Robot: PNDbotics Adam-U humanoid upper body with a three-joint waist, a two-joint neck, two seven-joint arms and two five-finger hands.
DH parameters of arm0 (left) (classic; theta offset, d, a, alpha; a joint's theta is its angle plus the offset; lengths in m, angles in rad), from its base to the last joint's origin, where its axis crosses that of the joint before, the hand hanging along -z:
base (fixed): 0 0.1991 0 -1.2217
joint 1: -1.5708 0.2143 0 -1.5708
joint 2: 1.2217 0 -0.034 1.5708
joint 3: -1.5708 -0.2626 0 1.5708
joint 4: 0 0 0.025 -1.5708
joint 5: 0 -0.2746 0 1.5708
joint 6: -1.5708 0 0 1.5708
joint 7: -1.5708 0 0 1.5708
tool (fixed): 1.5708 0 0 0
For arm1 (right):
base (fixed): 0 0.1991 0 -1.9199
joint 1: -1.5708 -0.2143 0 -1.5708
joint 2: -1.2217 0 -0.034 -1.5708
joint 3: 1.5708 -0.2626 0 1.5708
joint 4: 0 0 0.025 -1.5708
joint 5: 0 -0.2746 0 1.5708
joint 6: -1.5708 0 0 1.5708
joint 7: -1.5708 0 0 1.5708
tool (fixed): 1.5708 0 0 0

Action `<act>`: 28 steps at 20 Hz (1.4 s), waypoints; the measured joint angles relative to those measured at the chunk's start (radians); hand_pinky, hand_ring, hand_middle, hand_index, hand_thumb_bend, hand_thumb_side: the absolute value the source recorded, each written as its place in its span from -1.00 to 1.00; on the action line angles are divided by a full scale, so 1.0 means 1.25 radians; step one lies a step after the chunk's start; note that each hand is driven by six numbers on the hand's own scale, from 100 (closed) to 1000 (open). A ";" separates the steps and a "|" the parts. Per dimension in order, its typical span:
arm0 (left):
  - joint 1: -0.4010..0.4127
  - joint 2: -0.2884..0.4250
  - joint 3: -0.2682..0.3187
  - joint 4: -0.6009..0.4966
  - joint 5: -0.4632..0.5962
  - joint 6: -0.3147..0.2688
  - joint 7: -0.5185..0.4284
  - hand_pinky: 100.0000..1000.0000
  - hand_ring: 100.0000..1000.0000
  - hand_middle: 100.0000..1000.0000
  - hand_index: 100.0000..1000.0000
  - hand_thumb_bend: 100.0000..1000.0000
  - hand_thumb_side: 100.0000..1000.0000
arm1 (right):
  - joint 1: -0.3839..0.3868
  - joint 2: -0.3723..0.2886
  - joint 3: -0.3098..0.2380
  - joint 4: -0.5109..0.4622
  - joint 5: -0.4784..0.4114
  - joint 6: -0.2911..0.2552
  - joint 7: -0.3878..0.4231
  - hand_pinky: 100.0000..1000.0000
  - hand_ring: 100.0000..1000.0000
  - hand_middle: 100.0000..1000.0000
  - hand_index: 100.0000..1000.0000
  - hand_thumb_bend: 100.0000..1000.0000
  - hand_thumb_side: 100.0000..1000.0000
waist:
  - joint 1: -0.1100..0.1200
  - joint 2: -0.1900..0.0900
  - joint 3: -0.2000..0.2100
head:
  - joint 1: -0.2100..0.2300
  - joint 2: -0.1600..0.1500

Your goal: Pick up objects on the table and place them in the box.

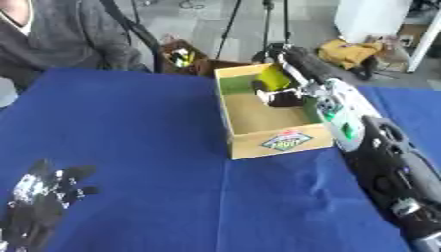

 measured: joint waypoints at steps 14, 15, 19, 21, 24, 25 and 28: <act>-0.005 0.000 -0.004 -0.003 0.002 0.001 -0.006 0.40 0.86 0.34 0.24 -0.62 1.00 | -0.005 0.014 -0.020 0.120 0.084 -0.026 -0.027 0.84 0.95 0.82 0.76 -1.00 0.09 | 0.006 0.009 -0.021 | -0.020 -0.007; -0.005 0.000 -0.004 -0.003 0.002 0.001 -0.006 0.40 0.86 0.34 0.24 -0.65 1.00 | -0.005 0.014 -0.020 0.115 0.083 -0.027 -0.028 0.81 0.91 0.76 0.74 -1.00 0.64 | 0.005 0.009 -0.025 | -0.020 -0.007; -0.005 0.000 -0.004 -0.003 0.002 0.001 -0.006 0.40 0.86 0.33 0.24 -0.62 1.00 | -0.005 0.014 -0.020 0.062 0.059 -0.036 -0.053 0.66 0.78 0.65 0.66 -1.00 0.01 | 0.004 0.008 -0.051 | -0.013 -0.008; -0.003 0.000 -0.004 -0.002 0.002 0.001 -0.004 0.40 0.86 0.33 0.24 -0.61 1.00 | -0.005 0.014 -0.020 0.025 0.037 -0.043 -0.073 0.52 0.74 0.57 0.59 -1.00 0.05 | 0.004 0.007 -0.063 | -0.008 -0.008; 0.009 0.000 -0.001 -0.002 0.002 0.000 0.001 0.40 0.86 0.33 0.24 -0.61 1.00 | -0.005 0.024 -0.021 -0.036 0.001 -0.054 -0.108 0.44 0.72 0.51 0.55 -1.00 0.12 | 0.005 -0.003 -0.101 | 0.009 -0.005; 0.010 0.000 0.000 -0.002 0.002 -0.001 0.003 0.40 0.86 0.33 0.24 -0.61 1.00 | -0.001 0.026 -0.021 -0.057 -0.013 -0.056 -0.121 0.40 0.71 0.48 0.52 -1.00 0.18 | 0.007 -0.006 -0.108 | 0.016 -0.005; 0.022 0.000 0.013 -0.001 0.002 -0.003 0.013 0.40 0.86 0.33 0.24 -0.61 1.00 | 0.036 0.043 -0.014 -0.119 -0.049 -0.065 -0.157 0.33 0.70 0.42 0.46 -1.00 0.44 | 0.013 -0.007 -0.147 | 0.044 0.003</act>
